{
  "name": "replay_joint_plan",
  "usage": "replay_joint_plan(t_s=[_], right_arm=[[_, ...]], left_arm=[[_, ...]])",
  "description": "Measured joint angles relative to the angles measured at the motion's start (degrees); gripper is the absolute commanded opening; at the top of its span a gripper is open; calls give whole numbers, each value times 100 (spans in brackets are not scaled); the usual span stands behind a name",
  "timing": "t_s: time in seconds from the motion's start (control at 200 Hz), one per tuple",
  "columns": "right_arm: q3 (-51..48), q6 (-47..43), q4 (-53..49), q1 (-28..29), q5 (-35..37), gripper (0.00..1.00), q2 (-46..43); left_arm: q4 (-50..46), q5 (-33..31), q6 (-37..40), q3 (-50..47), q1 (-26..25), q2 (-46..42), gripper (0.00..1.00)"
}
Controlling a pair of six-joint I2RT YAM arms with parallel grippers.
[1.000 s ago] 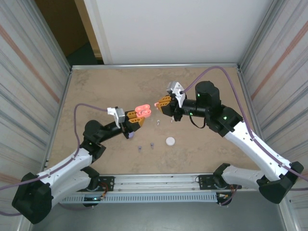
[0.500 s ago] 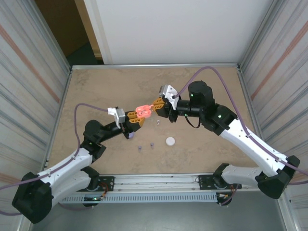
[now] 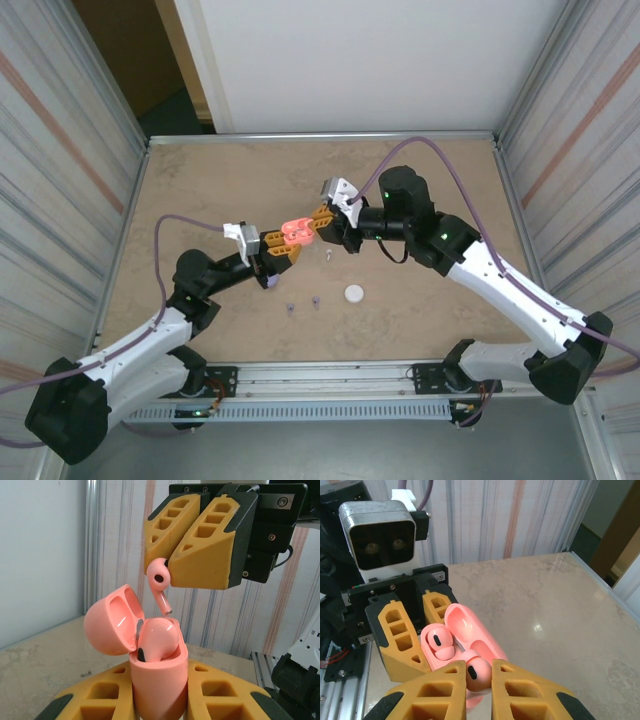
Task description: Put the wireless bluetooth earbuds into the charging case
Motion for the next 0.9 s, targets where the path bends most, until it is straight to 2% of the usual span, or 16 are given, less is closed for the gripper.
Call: replay_joint_plan(t_s=[0.897], right_arm=[[-9, -92, 24, 39, -85, 14, 96]], left_arm=[[-2, 2, -2, 0, 0, -39, 0]])
